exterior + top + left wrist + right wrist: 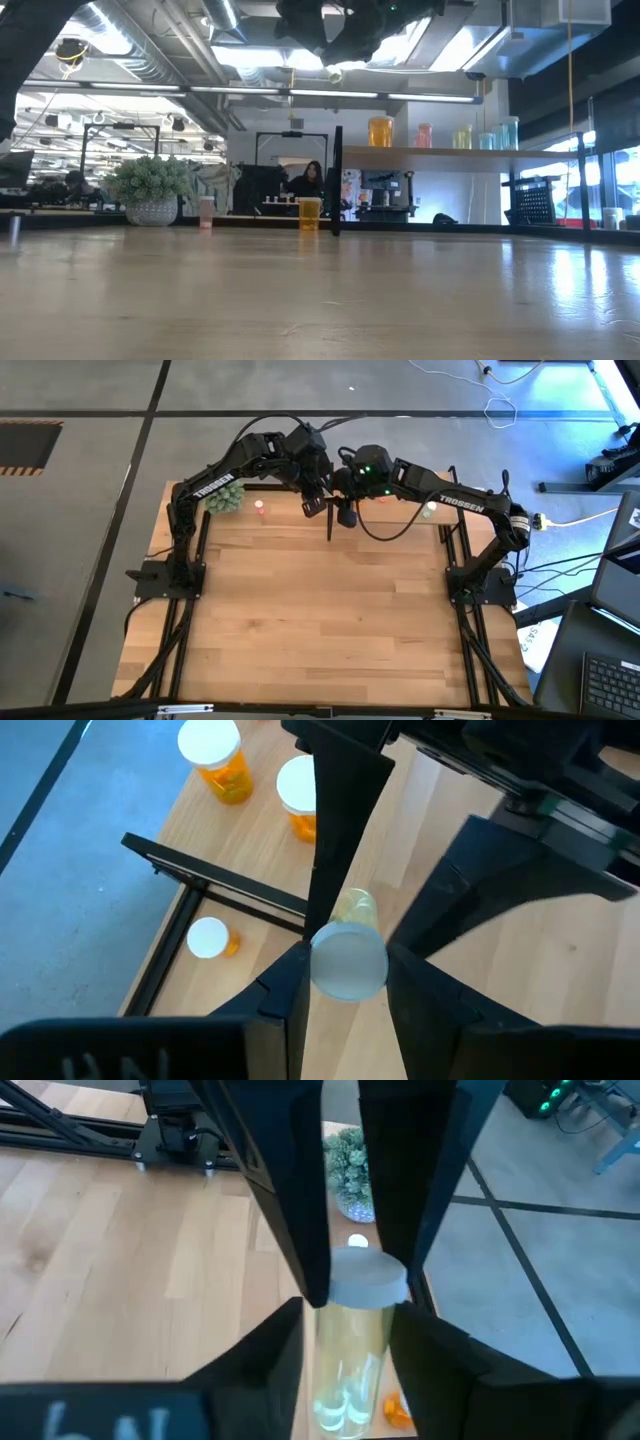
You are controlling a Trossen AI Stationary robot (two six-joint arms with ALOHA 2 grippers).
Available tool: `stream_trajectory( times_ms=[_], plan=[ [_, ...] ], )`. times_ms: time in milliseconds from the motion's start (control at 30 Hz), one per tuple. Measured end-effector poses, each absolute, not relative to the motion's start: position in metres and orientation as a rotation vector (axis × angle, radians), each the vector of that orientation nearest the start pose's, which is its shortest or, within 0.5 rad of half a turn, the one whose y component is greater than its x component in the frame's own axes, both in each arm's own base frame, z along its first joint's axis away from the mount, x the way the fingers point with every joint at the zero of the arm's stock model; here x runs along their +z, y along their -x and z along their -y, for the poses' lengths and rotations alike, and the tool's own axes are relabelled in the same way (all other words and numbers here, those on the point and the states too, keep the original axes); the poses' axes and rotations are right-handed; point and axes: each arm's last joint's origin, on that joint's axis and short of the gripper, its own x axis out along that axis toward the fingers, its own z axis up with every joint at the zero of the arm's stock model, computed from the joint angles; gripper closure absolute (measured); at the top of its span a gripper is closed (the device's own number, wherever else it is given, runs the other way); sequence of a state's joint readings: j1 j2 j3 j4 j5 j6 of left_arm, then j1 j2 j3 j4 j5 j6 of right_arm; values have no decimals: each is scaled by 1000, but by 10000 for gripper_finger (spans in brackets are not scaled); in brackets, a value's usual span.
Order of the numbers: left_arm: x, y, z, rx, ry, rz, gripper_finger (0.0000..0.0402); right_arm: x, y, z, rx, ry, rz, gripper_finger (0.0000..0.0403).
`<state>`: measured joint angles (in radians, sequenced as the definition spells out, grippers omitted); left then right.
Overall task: Pick and place medicine bottles onto shelf by color
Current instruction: Put the yellow pill bottle on the shelf aligned with the yellow pill bottles
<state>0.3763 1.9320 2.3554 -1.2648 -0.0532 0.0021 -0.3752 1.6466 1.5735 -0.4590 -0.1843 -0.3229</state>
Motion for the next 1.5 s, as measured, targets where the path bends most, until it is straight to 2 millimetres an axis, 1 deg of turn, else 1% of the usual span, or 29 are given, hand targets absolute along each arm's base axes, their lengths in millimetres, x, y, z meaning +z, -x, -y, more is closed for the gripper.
stream_trajectory(
  times_ms=[167,267,533,633,733,900,967,1067,1200,1333,1400,1500],
  plan=[
    [434,-349,-140,404,135,-837,296,360,-348,132,-105,167,-536,295],
    [434,-349,-140,404,136,-837,296,360,-348,132,-105,167,-536,307],
    [434,-350,-140,401,125,-839,296,360,-348,131,-104,168,-536,298],
    [434,-350,-140,384,83,-847,295,360,-348,131,-104,168,-535,298],
    [434,-351,-137,366,47,-853,284,360,-348,131,-101,168,-535,298],
    [435,-353,-136,358,16,-843,256,360,-348,131,-95,167,-535,297],
    [434,-354,-135,388,31,-839,247,360,-348,131,-96,168,-535,297],
    [434,-357,-135,438,7,-833,240,360,-347,131,-101,168,-538,297],
    [435,-358,-135,451,-3,-812,242,360,-347,132,-106,168,-536,297],
    [443,-353,-136,472,-15,-780,241,360,-346,134,-110,163,-537,297],
    [448,-346,-139,490,-18,-768,240,360,-346,134,-124,166,-542,297],
    [455,-343,-137,517,-64,-745,239,360,-346,135,-146,171,-548,297]
  ],
)
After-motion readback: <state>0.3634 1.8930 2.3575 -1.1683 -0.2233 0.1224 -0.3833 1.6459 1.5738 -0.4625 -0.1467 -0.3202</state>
